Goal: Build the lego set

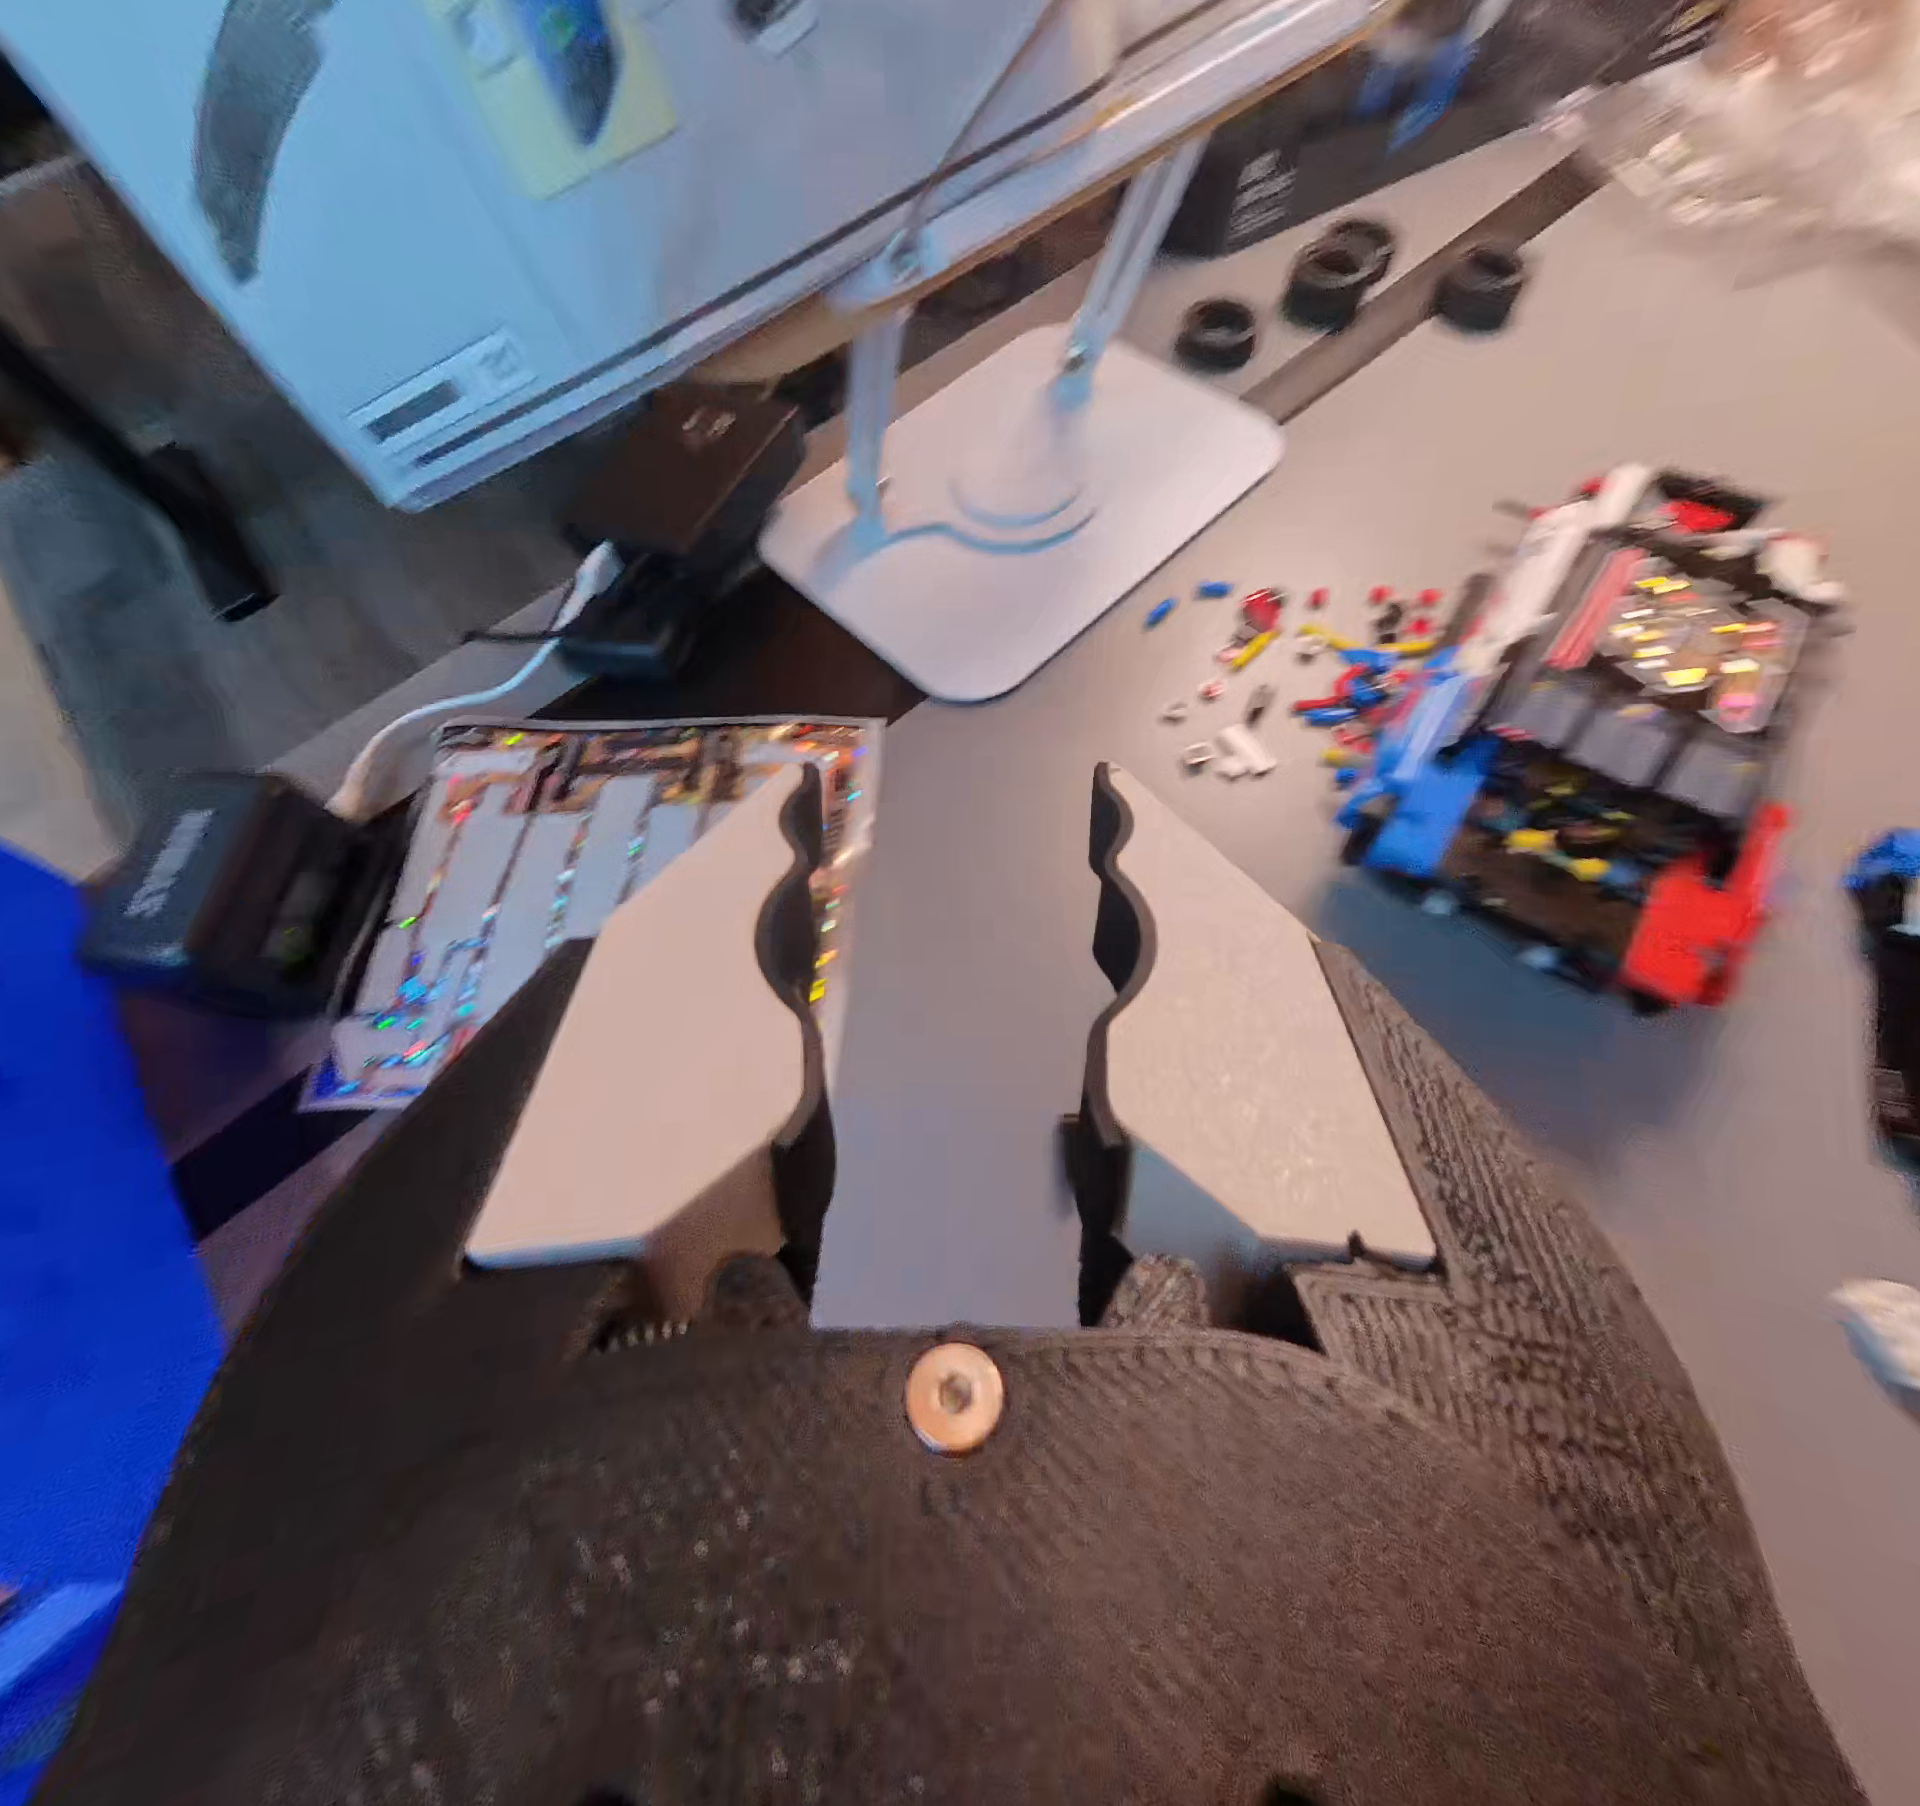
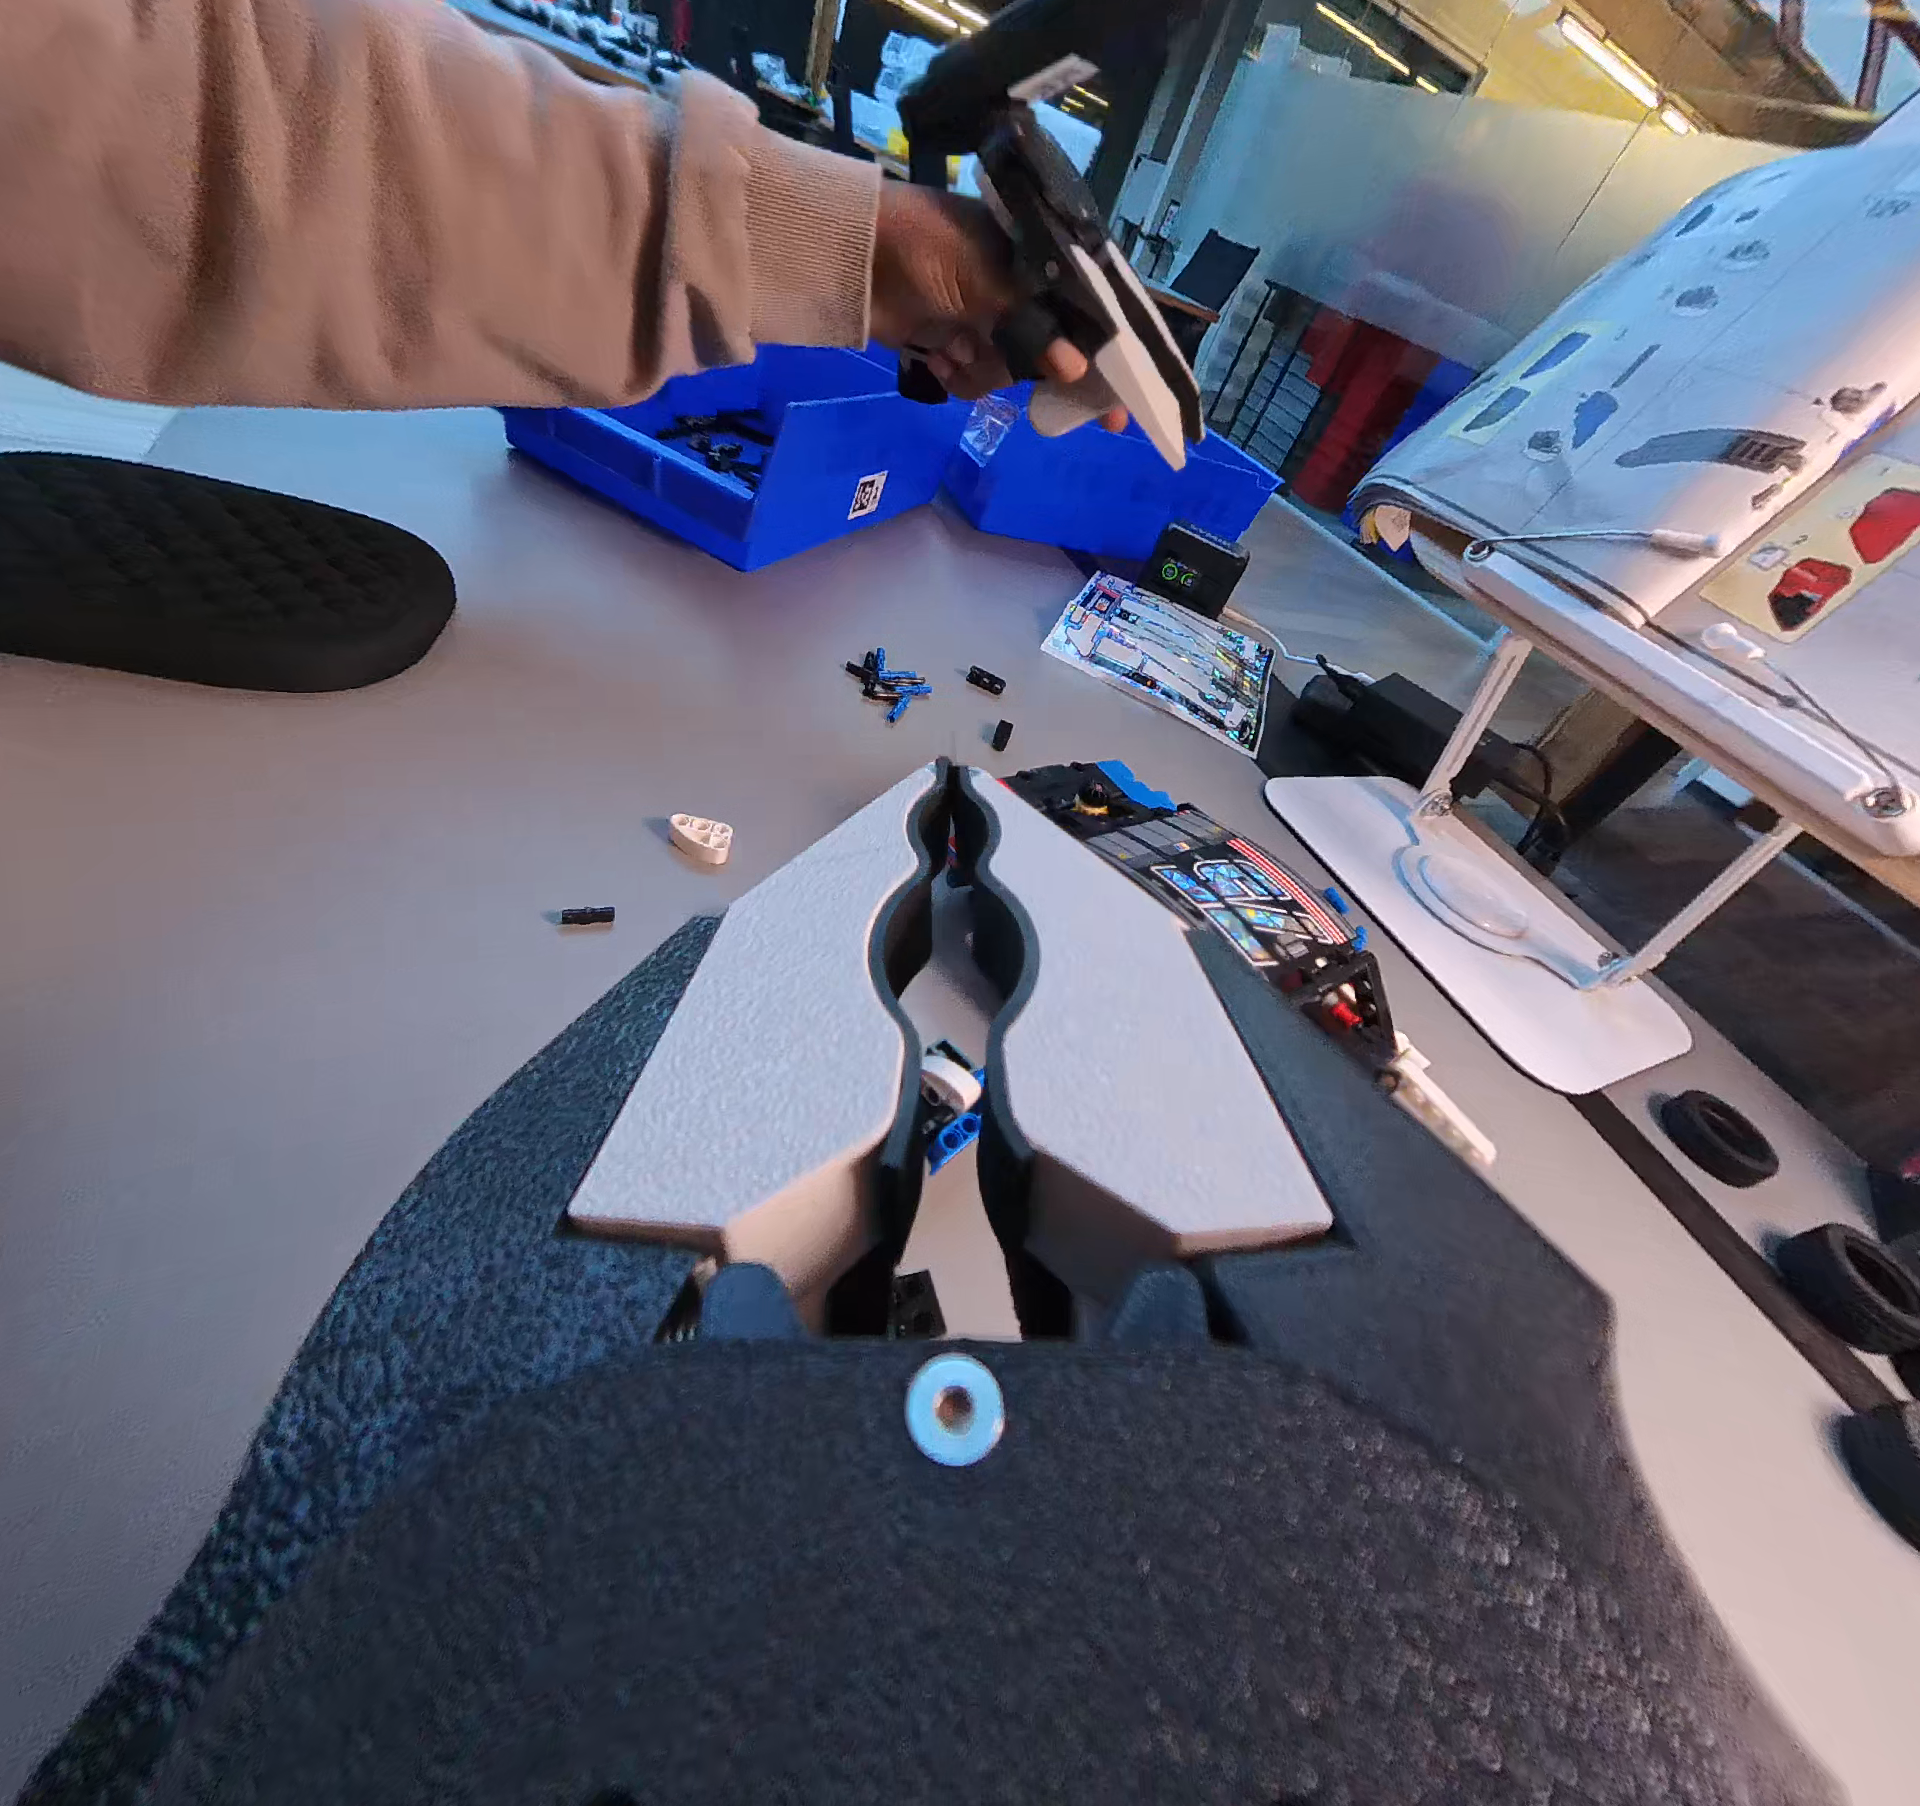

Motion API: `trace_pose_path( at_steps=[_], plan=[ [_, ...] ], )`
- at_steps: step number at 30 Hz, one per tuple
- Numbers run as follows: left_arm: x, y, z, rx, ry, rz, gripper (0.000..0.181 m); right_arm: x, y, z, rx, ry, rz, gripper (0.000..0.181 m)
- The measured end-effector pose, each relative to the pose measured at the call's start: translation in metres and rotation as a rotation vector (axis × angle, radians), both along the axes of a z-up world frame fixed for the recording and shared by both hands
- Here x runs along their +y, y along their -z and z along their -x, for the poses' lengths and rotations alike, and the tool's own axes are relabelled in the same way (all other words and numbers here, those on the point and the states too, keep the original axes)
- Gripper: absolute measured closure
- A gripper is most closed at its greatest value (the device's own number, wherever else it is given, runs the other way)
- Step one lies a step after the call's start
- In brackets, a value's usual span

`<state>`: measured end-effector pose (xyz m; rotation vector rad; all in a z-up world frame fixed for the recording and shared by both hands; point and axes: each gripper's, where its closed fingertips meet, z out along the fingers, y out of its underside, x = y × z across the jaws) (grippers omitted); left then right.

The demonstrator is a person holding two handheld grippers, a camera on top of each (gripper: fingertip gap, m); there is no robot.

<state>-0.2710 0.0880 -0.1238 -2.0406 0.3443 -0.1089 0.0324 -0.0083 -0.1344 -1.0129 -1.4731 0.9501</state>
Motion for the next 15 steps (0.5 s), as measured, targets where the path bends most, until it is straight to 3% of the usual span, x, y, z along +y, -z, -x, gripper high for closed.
trace_pose_path(
  at_steps=[2,5,11,15],
  plan=[
    [-0.02,-0.012,-0.053,-0.066,0.125,-0.059,0.134,0.002,0.003,0.001,-0.006,-0.007,0.053,0.181],
    [-0.058,-0.005,-0.128,-0.121,0.305,-0.059,0.137,0.003,0.007,0.003,-0.023,-0.016,0.136,0.181],
    [-0.141,0.053,-0.235,-0.126,0.655,0.021,0.142,0.004,0.017,0.004,-0.078,-0.031,0.22,0.181],
    [-0.164,0.094,-0.268,-0.063,0.74,0.1,0.142,-0.011,0.032,0.002,-0.163,-0.125,0.291,0.181]
  ],
)
